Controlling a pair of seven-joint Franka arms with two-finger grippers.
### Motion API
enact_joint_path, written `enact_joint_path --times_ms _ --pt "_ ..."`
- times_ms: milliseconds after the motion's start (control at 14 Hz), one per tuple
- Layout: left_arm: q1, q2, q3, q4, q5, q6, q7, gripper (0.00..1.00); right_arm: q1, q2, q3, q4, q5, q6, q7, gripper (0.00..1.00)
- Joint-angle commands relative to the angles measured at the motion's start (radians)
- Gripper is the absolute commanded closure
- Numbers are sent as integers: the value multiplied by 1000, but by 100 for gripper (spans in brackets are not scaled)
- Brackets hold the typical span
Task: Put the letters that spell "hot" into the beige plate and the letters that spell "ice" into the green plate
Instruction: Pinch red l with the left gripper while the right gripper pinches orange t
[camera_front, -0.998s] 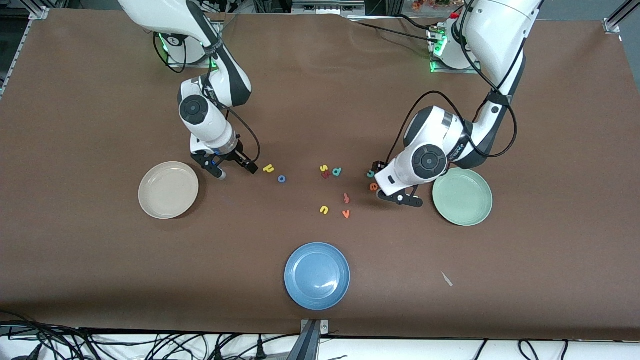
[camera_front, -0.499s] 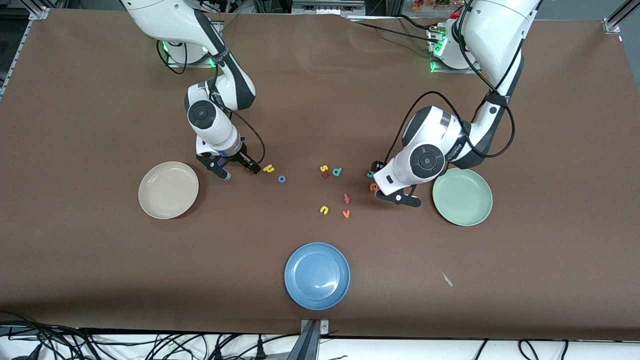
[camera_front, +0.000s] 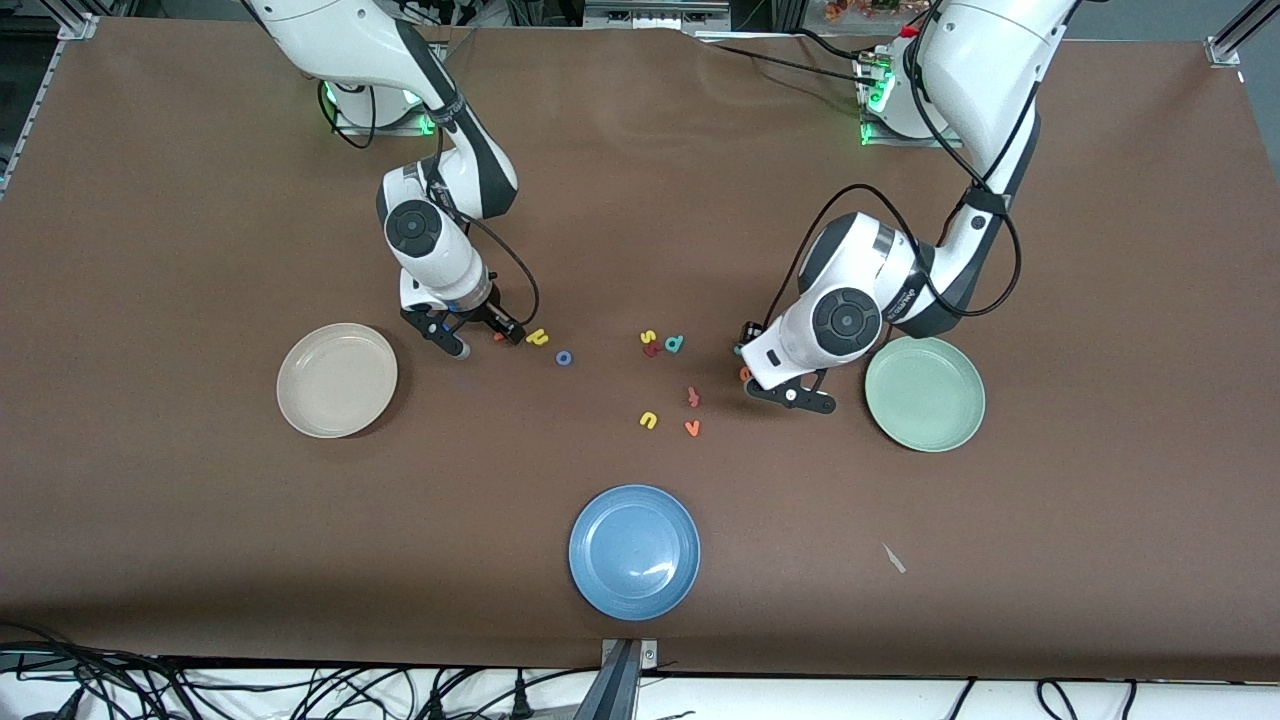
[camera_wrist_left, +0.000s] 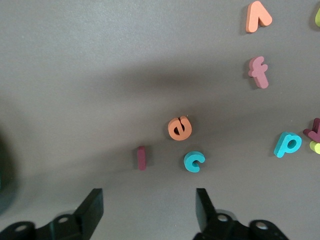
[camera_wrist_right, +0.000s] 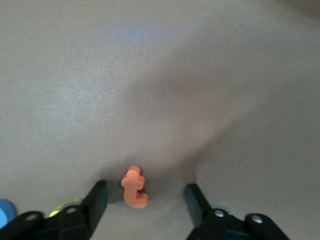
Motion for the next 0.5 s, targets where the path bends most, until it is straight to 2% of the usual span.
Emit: enact_joint_path --times_ms 0,71,428 --pt "-15 18 4 1 25 34 -14 32 9 24 -2 22 21 12 -5 40" --pt "-30 26 4 1 25 42 -14 37 8 24 -2 22 21 12 -4 44" --pt "-38 46 8 -15 26 77 -12 39 8 36 -2 37 21 9 -2 66"
